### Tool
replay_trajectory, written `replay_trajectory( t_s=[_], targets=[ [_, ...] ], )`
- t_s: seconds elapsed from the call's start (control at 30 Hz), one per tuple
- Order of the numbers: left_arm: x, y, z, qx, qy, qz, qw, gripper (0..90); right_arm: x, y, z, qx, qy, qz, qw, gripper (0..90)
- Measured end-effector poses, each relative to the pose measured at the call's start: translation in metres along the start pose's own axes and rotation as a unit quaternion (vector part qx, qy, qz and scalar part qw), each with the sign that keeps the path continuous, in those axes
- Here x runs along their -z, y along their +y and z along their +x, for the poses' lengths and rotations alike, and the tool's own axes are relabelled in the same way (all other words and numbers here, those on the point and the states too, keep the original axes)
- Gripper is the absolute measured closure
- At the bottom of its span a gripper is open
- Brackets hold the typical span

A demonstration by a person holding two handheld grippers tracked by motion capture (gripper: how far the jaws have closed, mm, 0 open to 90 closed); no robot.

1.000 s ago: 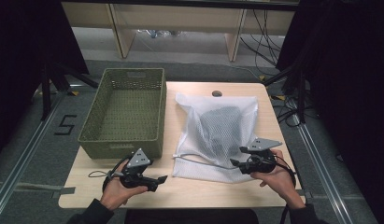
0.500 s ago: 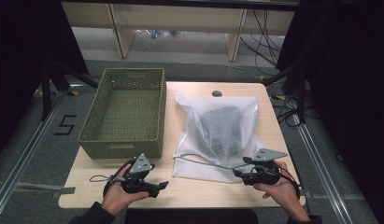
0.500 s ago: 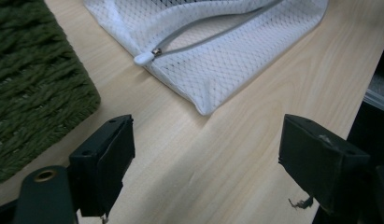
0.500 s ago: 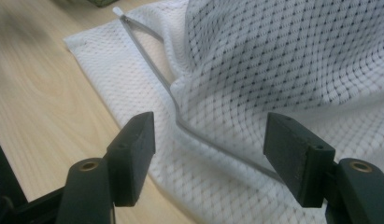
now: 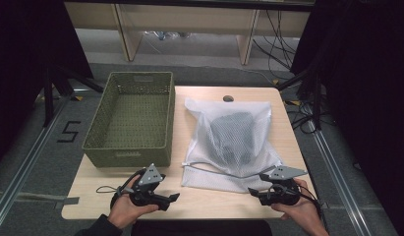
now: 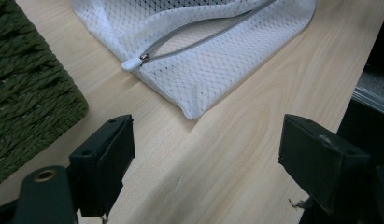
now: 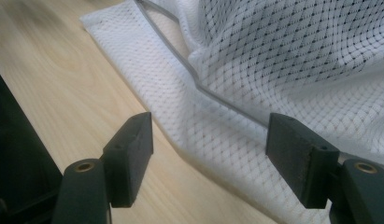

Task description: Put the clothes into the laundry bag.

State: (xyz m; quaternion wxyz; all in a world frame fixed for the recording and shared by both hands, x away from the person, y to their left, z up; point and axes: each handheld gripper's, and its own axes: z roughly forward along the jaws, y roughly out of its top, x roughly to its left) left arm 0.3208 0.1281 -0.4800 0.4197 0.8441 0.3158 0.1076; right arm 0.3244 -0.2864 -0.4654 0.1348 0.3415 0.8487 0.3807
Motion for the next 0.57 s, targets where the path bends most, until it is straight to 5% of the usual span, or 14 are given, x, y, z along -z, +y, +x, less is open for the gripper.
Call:
replay_trajectory(
  t_s=[0.03,0.07,0.57],
  targets=[
    [-0.0018,-0.0003,-0.0022,0.014,-0.005,-0.009,0.9999,18.2,-0.0003,-0.0007,0.0007,-0.005,0.002,0.002,1.0000,33.3],
    [-0.0012,0.0002,-0.0002,-0.004,0.002,0.004,1.0000,18.2,-0.0008,-0.0014,0.0010,-0.001,-0.009,0.007,0.9999,33.1],
    [-0.0024,0.0003,0.0012,0.002,0.004,0.007,1.0000,18.3,-0.0053,-0.0017,-0.0007,0.009,0.000,0.015,0.9998,32.9]
  ],
)
